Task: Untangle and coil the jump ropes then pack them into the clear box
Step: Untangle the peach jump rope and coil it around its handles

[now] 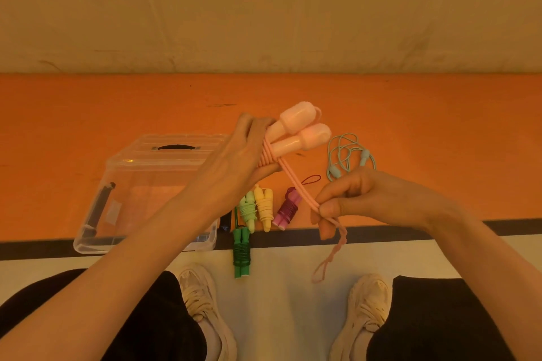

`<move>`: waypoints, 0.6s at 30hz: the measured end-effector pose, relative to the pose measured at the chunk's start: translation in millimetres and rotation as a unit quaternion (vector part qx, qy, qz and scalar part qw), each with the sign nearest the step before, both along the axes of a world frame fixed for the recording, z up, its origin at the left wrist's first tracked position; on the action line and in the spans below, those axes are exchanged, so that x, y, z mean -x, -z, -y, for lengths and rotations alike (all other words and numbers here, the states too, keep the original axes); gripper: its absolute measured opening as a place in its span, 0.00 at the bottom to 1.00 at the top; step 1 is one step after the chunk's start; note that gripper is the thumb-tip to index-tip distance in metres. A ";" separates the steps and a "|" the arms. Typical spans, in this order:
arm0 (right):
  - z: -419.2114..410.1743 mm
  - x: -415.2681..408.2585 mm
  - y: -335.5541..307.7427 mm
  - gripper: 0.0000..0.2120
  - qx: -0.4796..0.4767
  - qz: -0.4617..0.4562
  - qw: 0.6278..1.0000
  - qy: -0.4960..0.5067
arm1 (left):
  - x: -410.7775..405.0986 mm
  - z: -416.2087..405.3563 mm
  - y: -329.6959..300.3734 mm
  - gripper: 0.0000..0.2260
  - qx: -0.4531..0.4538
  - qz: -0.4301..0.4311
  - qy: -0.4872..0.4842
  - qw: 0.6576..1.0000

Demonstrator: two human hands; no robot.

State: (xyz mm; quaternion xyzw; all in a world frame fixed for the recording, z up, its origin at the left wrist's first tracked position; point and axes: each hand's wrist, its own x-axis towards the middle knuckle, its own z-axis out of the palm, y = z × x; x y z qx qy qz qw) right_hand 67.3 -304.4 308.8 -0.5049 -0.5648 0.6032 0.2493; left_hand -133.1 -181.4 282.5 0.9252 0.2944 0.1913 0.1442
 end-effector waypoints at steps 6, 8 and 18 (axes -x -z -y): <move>-1.1 4.9 -3.7 0.09 0.002 -0.045 0.999 0.003 | -1.9 5.5 -2.6 0.31 -0.034 -0.027 -0.033 0.999; -0.6 5.5 -3.2 0.09 0.001 -0.036 0.999 -0.003 | -3.1 8.4 -2.0 0.31 -0.036 -0.035 -0.031 0.998; 2.8 0.4 2.6 0.18 -0.005 0.090 0.985 0.149 | 17.2 -18.3 -8.7 0.25 -0.051 -0.010 -0.126 0.991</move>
